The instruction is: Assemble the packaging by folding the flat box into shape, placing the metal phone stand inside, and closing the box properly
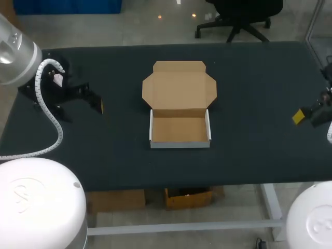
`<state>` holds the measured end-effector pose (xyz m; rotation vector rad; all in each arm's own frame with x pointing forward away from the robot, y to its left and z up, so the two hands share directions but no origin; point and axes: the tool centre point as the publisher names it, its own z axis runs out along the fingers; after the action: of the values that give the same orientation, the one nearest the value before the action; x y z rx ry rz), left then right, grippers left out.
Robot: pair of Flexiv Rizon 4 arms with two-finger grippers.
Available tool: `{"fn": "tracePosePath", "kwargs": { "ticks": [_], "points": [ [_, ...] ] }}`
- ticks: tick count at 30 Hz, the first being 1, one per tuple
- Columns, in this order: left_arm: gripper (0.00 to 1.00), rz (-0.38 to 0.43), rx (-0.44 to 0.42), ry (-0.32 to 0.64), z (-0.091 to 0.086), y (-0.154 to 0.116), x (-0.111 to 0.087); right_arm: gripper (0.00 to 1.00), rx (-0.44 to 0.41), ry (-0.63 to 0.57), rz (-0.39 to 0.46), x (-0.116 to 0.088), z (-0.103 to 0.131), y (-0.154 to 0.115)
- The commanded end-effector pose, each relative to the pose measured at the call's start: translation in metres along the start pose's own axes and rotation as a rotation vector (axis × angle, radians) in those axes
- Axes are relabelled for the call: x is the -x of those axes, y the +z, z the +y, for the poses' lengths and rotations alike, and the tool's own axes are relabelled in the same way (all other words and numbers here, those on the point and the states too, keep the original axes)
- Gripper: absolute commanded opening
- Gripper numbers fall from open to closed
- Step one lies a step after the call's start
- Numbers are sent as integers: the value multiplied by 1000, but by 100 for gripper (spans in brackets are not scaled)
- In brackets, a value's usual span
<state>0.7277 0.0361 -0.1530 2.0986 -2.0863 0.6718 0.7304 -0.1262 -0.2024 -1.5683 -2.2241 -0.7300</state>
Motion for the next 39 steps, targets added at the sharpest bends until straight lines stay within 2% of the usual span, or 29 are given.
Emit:
{"fn": "tracePosePath", "kwargs": {
  "ticks": [1,13,19,29,34,39],
  "points": [
    [100,-3,2,-2,-1,1,1,100,8,1,8,0,0,0],
    [100,-10,5,-16,-8,10,10,100,23,8,-1,0,4,1],
    [100,-43,30,-39,-20,31,20,100,23,8,-1,0,4,1],
    [100,-151,29,-59,-41,66,37,100,23,8,-1,0,4,1],
    [100,-178,36,-72,-52,78,47,100,23,8,-1,0,4,1],
    [100,-196,62,-124,-67,90,60,100,23,8,-1,0,4,1]
  ]
}}
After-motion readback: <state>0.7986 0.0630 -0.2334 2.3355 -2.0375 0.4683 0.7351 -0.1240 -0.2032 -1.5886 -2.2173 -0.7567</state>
